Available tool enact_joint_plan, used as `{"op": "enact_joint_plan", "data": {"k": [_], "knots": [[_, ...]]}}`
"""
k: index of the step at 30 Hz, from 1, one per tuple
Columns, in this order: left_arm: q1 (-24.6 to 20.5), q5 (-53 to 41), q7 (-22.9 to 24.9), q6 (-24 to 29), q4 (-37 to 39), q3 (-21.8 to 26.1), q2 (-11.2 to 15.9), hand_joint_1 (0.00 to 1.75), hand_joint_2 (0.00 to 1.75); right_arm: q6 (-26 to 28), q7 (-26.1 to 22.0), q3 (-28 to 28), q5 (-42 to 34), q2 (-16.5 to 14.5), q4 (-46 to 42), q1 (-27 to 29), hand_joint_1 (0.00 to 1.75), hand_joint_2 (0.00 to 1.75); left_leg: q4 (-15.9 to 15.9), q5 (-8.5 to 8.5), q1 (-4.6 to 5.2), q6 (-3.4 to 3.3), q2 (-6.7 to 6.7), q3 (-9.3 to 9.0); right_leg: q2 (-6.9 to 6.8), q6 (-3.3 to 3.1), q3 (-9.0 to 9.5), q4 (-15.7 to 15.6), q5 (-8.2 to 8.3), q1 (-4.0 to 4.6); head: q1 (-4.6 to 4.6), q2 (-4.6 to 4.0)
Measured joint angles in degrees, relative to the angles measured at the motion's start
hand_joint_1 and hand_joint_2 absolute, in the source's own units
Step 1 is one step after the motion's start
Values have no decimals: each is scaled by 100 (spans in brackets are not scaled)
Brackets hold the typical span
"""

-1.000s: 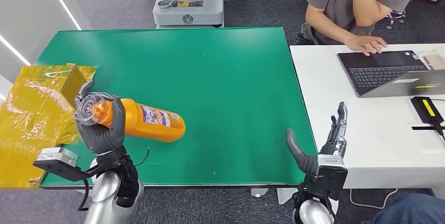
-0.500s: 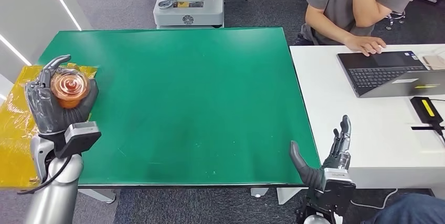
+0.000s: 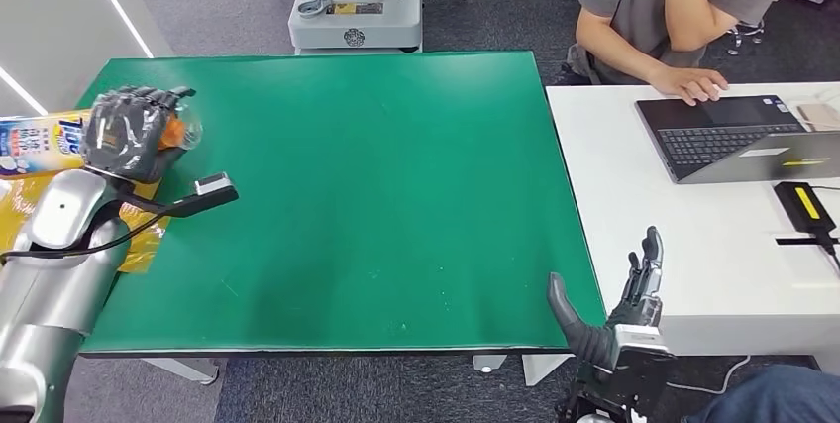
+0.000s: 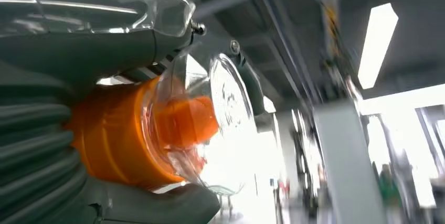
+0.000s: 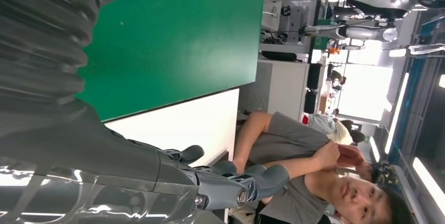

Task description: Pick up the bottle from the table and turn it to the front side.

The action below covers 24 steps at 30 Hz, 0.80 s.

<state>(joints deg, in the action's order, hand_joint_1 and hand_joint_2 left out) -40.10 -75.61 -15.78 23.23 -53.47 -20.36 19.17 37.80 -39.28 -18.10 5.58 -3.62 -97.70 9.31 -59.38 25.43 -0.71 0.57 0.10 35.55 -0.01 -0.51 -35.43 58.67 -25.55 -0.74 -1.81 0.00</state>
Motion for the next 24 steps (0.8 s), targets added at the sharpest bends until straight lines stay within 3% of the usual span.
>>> {"op": "enact_joint_plan", "data": {"k": [4, 9, 14, 19, 24], "knots": [[-289, -165, -69, -134, 1116, -505, -43, 175, 175, -42, -20, 0, 28, -28, 5, 2, 0, 175, 0, 1, 0, 1, 12, 0, 11, -3, -2, 1, 3, 0, 0, 0], [-441, -182, -170, -322, 1993, -846, -114, 175, 175, -98, -17, 0, 6, -43, 4, 10, 0, 175, 0, 2, 1, 2, 13, 1, 14, -4, -5, 0, 3, -1, 0, 0], [-497, -142, -217, -424, 2399, -960, -162, 175, 175, -96, -16, 0, -1, -43, 4, 14, 0, 175, 0, 2, 0, 2, 12, 1, 13, -3, -6, 0, 2, 0, 1, 0], [-590, -159, -199, -1065, 2862, -1056, -243, 175, 175, -57, -22, 0, 2, -43, 2, 15, 0, 175, 1, 2, 0, 2, 13, 2, 13, -4, -5, 1, 3, 0, 0, 0], [-587, -157, -168, -1096, 3112, -1087, -275, 175, 175, -62, -26, 0, 7, -45, 2, 13, 0, 175, 1, 2, 0, 2, 11, 2, 12, -4, -5, 1, 3, 0, 0, 0]]}}
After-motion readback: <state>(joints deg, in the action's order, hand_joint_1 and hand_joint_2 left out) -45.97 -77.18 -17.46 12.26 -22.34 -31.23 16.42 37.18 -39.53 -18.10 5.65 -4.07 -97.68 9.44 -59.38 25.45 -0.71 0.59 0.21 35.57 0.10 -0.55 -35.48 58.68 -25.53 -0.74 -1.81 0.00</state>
